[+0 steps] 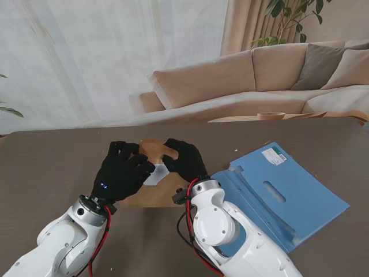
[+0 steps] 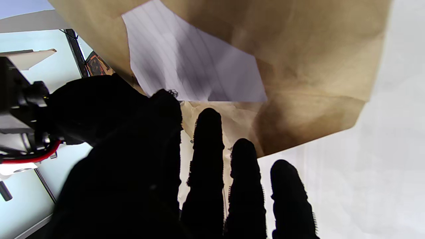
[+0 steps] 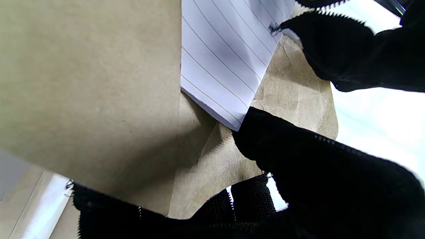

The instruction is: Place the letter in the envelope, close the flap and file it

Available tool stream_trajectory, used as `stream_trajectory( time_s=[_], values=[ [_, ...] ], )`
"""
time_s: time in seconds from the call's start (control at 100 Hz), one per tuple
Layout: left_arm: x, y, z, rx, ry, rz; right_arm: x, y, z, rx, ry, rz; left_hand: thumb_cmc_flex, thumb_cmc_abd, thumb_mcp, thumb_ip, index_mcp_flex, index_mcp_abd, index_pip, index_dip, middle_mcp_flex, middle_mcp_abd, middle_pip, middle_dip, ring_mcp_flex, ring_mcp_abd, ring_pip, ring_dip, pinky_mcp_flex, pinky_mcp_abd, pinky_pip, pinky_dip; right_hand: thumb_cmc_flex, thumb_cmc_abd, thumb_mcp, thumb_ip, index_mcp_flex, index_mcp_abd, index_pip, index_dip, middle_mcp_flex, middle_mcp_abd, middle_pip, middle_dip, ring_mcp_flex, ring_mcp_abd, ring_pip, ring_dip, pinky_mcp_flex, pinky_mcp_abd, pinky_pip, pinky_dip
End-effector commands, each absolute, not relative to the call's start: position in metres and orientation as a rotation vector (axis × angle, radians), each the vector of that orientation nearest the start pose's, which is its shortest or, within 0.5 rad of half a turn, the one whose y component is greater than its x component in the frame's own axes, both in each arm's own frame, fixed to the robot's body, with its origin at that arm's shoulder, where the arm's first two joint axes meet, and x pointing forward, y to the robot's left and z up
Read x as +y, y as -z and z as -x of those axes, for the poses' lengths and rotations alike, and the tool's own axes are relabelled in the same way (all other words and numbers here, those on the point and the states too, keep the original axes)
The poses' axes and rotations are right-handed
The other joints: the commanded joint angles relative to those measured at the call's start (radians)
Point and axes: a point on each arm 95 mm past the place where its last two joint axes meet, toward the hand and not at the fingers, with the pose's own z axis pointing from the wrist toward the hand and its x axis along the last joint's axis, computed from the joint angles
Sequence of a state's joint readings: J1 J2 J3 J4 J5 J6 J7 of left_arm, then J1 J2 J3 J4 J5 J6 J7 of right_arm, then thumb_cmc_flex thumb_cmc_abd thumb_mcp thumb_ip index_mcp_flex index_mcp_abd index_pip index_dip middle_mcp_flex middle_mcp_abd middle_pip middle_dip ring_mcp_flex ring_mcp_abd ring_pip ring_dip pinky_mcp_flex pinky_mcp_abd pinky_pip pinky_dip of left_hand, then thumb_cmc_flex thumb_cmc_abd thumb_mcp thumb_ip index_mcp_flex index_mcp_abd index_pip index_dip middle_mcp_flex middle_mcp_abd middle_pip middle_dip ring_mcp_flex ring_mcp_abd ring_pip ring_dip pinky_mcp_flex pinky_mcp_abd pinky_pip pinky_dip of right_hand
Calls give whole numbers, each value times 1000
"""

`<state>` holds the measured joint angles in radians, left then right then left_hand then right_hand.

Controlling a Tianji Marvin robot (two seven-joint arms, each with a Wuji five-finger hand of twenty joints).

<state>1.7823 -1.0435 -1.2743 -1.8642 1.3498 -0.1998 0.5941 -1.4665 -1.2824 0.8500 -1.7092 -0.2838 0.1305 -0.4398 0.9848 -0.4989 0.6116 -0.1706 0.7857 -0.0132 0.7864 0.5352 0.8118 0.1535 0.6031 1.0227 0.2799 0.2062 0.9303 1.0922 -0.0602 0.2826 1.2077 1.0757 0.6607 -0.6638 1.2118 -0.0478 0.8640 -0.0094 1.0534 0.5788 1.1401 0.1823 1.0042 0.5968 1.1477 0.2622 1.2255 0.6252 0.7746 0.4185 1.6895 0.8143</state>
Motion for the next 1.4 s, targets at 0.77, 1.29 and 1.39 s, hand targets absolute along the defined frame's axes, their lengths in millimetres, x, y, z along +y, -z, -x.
stream_trajectory(
  time_s=[0.77, 1.29, 1.39],
  values=[
    [-36, 256, -316, 1315, 1742, 452, 165, 272, -369, -899, 2509, 1994, 48, 8, -7, 22, 71, 1, -224, -151, -19, 9, -2, 17, -26, 1, 6, -5, -10, -19, -30, -24, 16, -2, 34, 21, 63, -47, 73, 21, 38, 1, 20, 7, 38, 3, 30, -3, 11, 15, 88, -8],
    [-31, 258, -313, 1368, 1722, 471, 163, 272, -373, -898, 2509, 2010, 10, 21, -25, 28, 30, 1, -270, -159, -103, 1, -33, -70, -60, -6, -54, -32, -21, -26, -56, -33, 16, -2, 35, 21, 63, -48, 73, 21, 38, 0, 19, 7, 39, 2, 31, -3, 11, 17, 87, -8],
    [-23, 250, -312, 1347, 1756, 480, 161, 273, -374, -899, 2504, 2030, -52, 35, 28, 26, -30, -6, -342, -118, -181, 14, -16, -232, -70, -2, -123, -83, -20, -29, -96, -53, 17, -3, 35, 21, 63, -47, 73, 21, 38, 1, 19, 7, 39, 2, 31, -4, 11, 17, 87, -8]
  ],
)
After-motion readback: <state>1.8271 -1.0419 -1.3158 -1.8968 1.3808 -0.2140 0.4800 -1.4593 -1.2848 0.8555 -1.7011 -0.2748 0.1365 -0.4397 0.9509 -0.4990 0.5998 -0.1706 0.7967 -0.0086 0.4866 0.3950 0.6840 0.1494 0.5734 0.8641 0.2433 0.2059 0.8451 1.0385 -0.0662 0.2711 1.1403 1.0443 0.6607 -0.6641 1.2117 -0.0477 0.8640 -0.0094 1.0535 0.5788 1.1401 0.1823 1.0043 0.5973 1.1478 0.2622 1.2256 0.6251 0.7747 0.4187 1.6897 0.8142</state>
